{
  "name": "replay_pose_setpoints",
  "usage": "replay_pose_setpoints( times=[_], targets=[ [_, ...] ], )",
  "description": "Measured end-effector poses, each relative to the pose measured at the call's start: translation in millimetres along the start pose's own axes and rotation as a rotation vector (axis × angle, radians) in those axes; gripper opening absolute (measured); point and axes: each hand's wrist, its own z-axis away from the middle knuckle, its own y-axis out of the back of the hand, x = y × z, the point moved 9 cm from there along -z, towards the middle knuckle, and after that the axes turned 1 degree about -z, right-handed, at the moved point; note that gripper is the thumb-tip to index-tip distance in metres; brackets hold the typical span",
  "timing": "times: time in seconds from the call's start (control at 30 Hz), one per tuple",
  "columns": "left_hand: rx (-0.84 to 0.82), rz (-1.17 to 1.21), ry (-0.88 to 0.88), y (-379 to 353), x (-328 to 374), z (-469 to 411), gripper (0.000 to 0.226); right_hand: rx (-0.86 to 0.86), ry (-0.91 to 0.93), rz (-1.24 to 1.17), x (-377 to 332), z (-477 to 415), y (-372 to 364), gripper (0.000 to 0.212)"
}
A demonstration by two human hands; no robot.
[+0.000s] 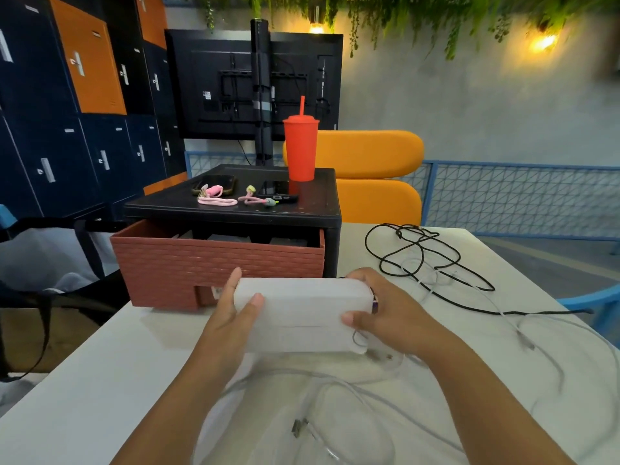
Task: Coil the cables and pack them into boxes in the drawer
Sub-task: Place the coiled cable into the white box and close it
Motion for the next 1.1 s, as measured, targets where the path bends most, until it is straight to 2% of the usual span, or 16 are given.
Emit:
replay_pose_setpoints(
  times=[0.13,0.23,0.3,0.4,0.57,0.7,0.83,1.0,1.1],
  targets=[
    [-0.211,0.016,-0.039,-35,2,10,0.063,-0.002,-0.103,-0.232,17,8,36,0.029],
    [-0.325,-0.051,-0.056,-66,-3,19,0.069,-0.046,-0.202,-0.24,37,20,57,0.021],
    [-0.364,-0.074,-0.057,-85,-6,23,0.069,-0.003,-0.288,-0.23,51,25,70,0.018],
    [-0.399,-0.086,-0.07,-114,0,30,0.066,0.112,-0.445,-0.145,75,25,87,0.028],
    [-0.376,-0.112,-0.017,-144,10,36,0.064,0.265,-0.526,0.113,94,23,106,0.049],
    [-0.43,-0.167,0.029,-167,-1,49,0.068,0.263,-0.609,0.185,118,39,111,0.046],
    [-0.498,-0.236,0.088,-189,-16,65,0.086,0.275,-0.676,0.193,136,65,118,0.043],
    [-0.551,-0.313,0.09,-206,-24,79,0.066,0.257,-0.716,0.162,152,88,118,0.046],
    [-0.561,-0.387,0.089,-211,-28,83,0.07,0.257,-0.728,0.141,161,98,119,0.051]
  ],
)
